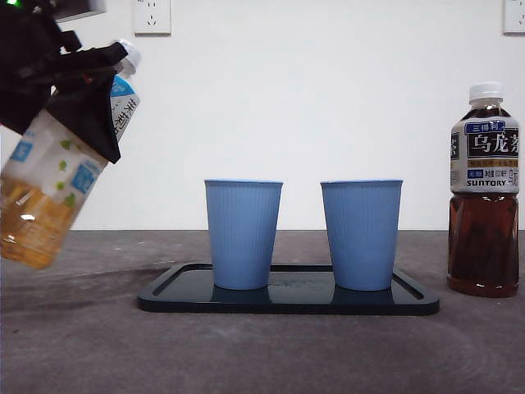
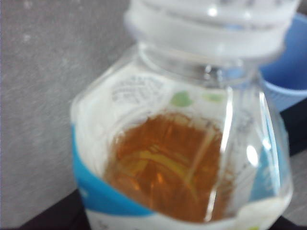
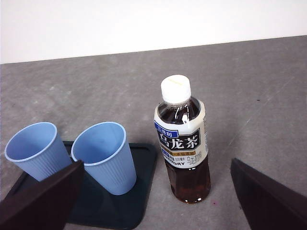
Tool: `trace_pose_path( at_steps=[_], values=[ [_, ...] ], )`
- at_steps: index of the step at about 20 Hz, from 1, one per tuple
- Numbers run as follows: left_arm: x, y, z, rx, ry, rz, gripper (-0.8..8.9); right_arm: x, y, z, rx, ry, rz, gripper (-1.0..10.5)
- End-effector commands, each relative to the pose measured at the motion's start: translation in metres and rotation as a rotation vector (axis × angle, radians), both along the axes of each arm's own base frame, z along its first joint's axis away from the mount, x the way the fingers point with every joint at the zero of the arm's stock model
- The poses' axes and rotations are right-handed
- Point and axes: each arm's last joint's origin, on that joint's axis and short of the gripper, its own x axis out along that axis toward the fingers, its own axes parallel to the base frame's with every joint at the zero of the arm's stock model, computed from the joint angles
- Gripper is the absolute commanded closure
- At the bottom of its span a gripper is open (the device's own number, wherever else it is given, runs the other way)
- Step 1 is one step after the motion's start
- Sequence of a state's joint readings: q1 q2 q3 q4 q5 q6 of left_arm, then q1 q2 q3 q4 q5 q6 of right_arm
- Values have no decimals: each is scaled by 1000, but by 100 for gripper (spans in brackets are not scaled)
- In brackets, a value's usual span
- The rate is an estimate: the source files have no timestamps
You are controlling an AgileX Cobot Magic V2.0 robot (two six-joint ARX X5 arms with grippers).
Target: Pour the drink into the cup
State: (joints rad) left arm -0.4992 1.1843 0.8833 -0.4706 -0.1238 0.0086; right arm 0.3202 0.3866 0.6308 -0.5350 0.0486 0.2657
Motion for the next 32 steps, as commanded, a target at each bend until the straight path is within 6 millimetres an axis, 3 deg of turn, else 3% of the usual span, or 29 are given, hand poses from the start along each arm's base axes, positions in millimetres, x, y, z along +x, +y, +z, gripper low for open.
trace_pose_path(
  at_steps=[1, 12, 20, 32],
  values=[
    [9, -10, 20, 81, -21, -25, 637, 0, 0, 5, 3, -19, 6, 460],
    [35, -59, 35, 449, 76, -109, 637, 0, 0, 5, 21, -15, 0, 460],
    [39, -86, 23, 699, 49, -144, 636, 0, 0, 5, 20, -15, 1, 460],
    [35, -103, 10, 935, -4, -152, 636, 0, 0, 5, 20, -14, 1, 460]
  ],
)
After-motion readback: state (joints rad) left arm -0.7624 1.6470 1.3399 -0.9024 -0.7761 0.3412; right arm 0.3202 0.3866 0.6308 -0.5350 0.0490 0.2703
